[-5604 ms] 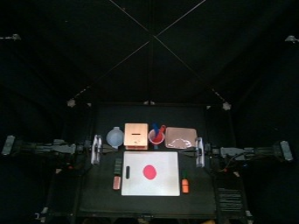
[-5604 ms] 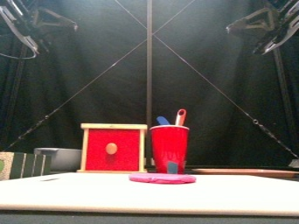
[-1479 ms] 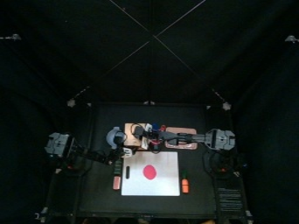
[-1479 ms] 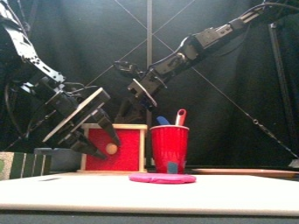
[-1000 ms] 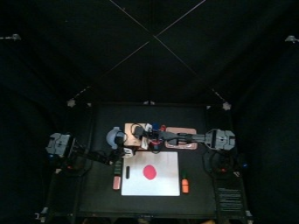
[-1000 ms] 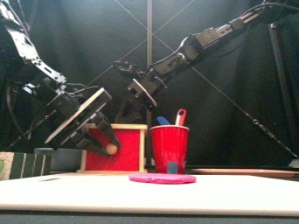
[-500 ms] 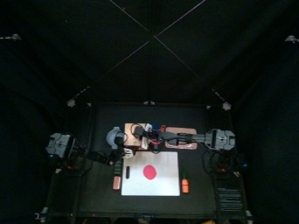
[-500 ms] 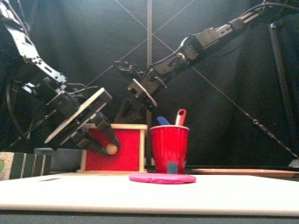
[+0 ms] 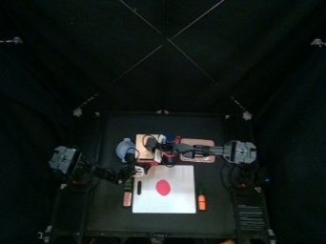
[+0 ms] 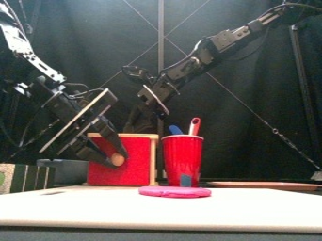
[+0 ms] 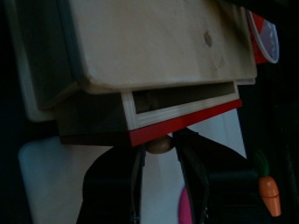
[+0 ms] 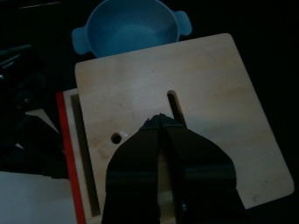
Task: Get the cutter from the drawer then cut the dough then place the extra dough in the bowl
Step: Open the drawer
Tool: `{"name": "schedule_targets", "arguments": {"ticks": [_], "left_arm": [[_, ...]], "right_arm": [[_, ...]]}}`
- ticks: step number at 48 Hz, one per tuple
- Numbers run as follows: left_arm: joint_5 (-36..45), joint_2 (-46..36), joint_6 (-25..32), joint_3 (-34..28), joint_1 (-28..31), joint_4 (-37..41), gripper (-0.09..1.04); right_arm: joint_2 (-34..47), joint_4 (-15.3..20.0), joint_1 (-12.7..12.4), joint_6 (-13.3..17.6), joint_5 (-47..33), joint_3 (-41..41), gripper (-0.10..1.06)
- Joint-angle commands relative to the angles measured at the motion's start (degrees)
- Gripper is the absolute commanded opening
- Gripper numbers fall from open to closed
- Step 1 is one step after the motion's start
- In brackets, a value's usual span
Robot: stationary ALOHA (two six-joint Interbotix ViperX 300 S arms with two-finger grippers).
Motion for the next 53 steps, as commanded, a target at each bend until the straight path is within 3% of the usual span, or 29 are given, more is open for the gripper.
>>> {"name": "schedule_targets", "arguments": {"ticks": [1,53], "left_arm": [[0.7,-0.5,0.2,-0.8,-1.5,-0.2,0.56],[2.1,-0.9,0.1,-1.8,-8.0,-2.5,0.56]], "right_arm": [[0.2,0.1,0.0,0.1,1.3,0.5,0.05],[0.2,0.2,0.2,0.2,1.3,0.7,0.05]]}}
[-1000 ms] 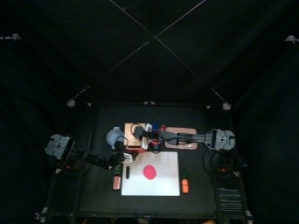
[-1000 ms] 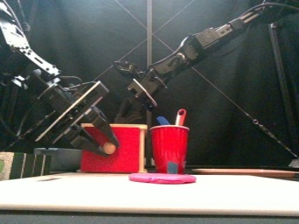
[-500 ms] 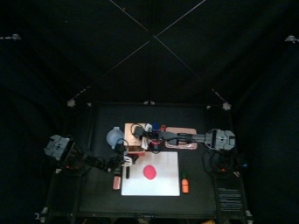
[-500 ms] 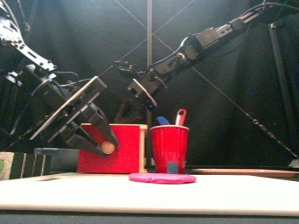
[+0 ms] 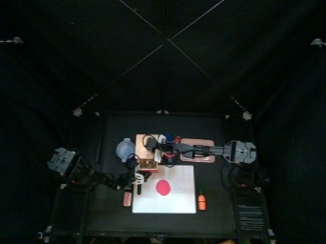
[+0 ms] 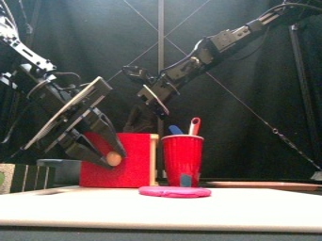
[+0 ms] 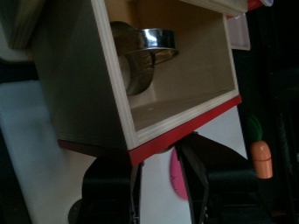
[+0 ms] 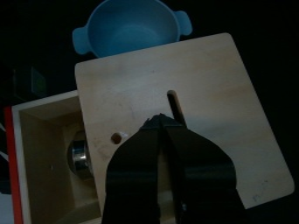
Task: Get the cutter from the drawer then cut the dough then place the extra dough in the bowl
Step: Open the drawer
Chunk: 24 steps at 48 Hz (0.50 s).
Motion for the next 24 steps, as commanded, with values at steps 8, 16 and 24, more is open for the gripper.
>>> {"name": "schedule_targets", "arguments": {"ticks": [8,16,24], "left_arm": [[1.8,-0.4,0.1,-1.4,-2.2,-0.5,0.56],[2.0,-0.1,0.1,-1.8,-2.5,-1.0,0.56],[2.1,0.2,0.2,-1.7,-2.6,-1.0,0.56]], "right_arm": [[0.3,0.1,0.2,0.2,1.3,0.7,0.05],[0.2,0.1,0.2,0.1,1.3,0.5,0.05],[0.3,0.1,0.2,0.1,1.4,0.4,0.05]]}}
